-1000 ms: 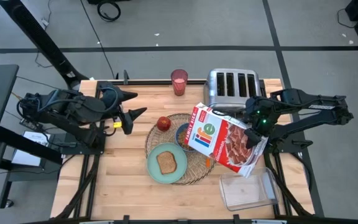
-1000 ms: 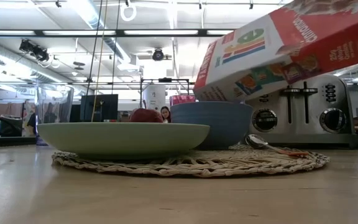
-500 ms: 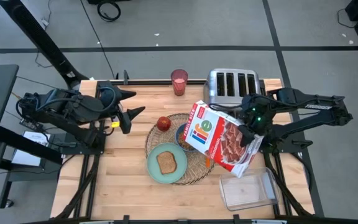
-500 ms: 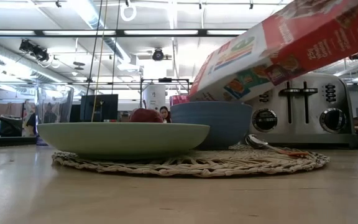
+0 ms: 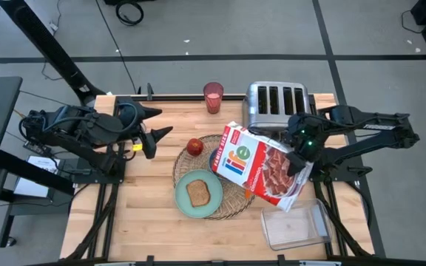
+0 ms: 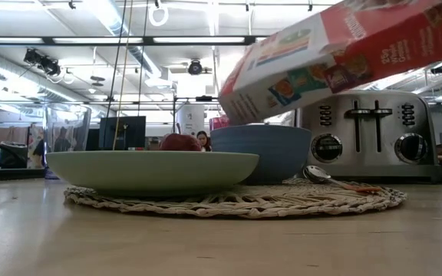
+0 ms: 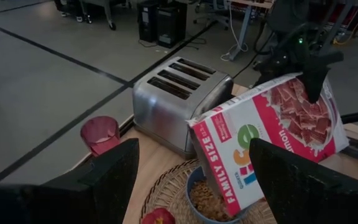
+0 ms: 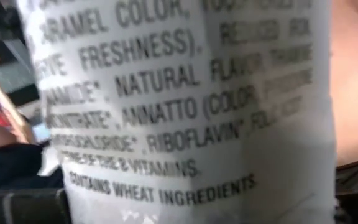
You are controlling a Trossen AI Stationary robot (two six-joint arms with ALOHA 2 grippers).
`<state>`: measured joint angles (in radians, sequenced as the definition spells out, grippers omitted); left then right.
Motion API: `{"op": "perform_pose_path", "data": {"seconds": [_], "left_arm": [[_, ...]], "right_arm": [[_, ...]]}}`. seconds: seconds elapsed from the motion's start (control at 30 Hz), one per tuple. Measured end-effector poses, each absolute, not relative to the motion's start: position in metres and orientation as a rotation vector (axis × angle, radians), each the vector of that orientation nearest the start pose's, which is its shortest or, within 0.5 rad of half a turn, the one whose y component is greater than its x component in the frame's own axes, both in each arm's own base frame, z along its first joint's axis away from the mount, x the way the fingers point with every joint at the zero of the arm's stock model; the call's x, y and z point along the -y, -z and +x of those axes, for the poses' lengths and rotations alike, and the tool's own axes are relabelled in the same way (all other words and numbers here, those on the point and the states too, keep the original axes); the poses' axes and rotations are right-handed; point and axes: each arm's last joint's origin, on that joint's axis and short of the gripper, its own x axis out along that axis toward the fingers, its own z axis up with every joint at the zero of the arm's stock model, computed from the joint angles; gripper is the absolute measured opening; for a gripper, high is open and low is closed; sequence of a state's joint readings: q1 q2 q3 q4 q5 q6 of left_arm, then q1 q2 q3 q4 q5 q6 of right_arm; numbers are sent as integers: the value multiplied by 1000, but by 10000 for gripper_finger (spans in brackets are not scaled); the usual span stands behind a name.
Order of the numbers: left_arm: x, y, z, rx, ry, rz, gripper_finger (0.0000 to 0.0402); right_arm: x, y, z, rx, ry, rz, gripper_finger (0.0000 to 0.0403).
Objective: Arrange a breakfast setting
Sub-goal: Pour the cereal from the cereal box into the blue bowl
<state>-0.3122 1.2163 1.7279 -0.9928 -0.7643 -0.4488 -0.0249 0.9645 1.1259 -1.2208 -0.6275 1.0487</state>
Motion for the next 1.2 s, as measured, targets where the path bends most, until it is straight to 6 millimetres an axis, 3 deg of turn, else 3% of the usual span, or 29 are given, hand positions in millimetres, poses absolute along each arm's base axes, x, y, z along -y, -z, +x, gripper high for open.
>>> {"op": "perform_pose_path", "data": {"seconds": [0.4, 0.83, 1.2], "left_arm": [[40, -485, 190, -254, -532, -292, 309], [43, -517, 198, 39, -431, -410, 309], [42, -520, 192, 57, -423, -433, 309]], "right_arm": [[-14, -341, 118, -1249, 61, 1078, 232], [-12, -347, 86, -1159, -14, 902, 232], [-12, -351, 67, -1084, -90, 791, 232]]}}
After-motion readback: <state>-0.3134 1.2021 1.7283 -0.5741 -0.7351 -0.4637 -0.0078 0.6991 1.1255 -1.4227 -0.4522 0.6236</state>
